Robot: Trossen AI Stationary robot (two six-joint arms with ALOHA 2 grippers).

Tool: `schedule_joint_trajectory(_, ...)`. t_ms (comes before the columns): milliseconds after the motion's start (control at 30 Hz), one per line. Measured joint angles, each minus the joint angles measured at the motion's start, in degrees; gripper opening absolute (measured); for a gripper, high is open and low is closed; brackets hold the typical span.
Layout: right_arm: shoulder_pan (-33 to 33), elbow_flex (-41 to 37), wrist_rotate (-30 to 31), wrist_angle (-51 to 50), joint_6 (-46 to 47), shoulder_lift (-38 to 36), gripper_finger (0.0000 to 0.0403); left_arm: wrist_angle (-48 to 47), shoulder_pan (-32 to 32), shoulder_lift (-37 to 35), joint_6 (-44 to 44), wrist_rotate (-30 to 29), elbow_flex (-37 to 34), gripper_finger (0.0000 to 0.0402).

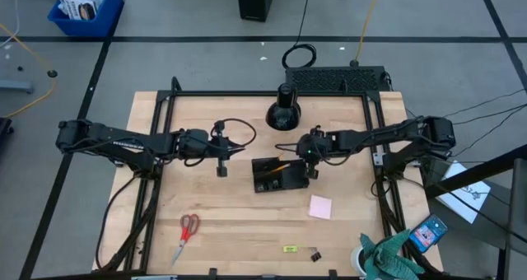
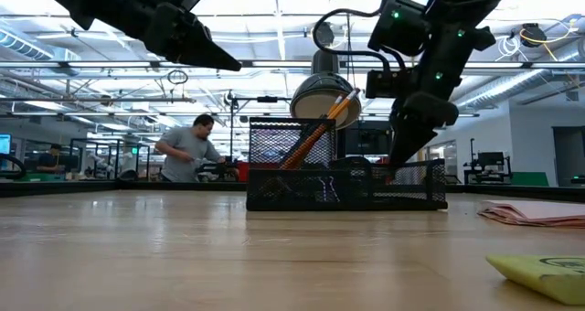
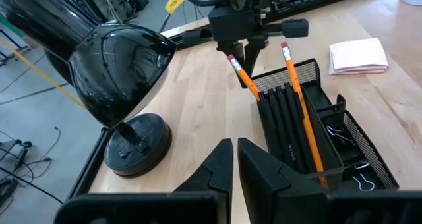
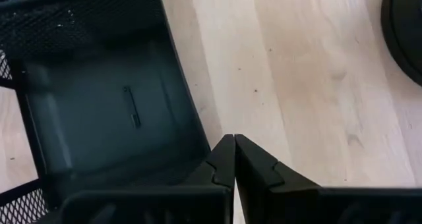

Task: Pick and place office supplies into organizer
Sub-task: Adjust the black desk organizer

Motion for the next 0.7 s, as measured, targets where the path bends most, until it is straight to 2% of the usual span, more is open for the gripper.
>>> schedule_joint_trajectory(700, 1.76, 0.0, -0.93, -1.25, 2.76, 0.0, 0.0, -0.36, 0.0, 0.02, -0.39, 0.02, 0.0, 0.0031)
